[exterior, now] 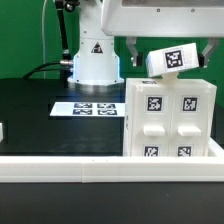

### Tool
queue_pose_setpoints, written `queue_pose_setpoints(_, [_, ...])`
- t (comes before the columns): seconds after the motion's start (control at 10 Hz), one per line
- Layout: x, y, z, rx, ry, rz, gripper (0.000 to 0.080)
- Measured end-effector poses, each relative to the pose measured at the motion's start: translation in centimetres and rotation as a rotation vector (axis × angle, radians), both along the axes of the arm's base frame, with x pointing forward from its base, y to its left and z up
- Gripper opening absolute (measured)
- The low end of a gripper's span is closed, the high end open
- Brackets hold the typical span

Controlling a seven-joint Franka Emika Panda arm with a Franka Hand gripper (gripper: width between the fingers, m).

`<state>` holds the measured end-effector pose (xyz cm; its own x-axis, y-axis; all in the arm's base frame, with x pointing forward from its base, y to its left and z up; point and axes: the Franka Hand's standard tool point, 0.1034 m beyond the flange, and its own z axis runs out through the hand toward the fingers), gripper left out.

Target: Assemble cabinet

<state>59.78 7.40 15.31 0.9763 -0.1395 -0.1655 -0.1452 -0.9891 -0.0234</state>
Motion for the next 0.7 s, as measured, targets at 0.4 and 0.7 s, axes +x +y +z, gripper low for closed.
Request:
queue_pose_setpoints(0.4, [-0.01,0.0,-0.01,0.0,0.0,0.0,0.0797])
queue_pose_setpoints(0.7, [0.69,0.05,0.52,-0.003,-0.046,0.027,0.0797])
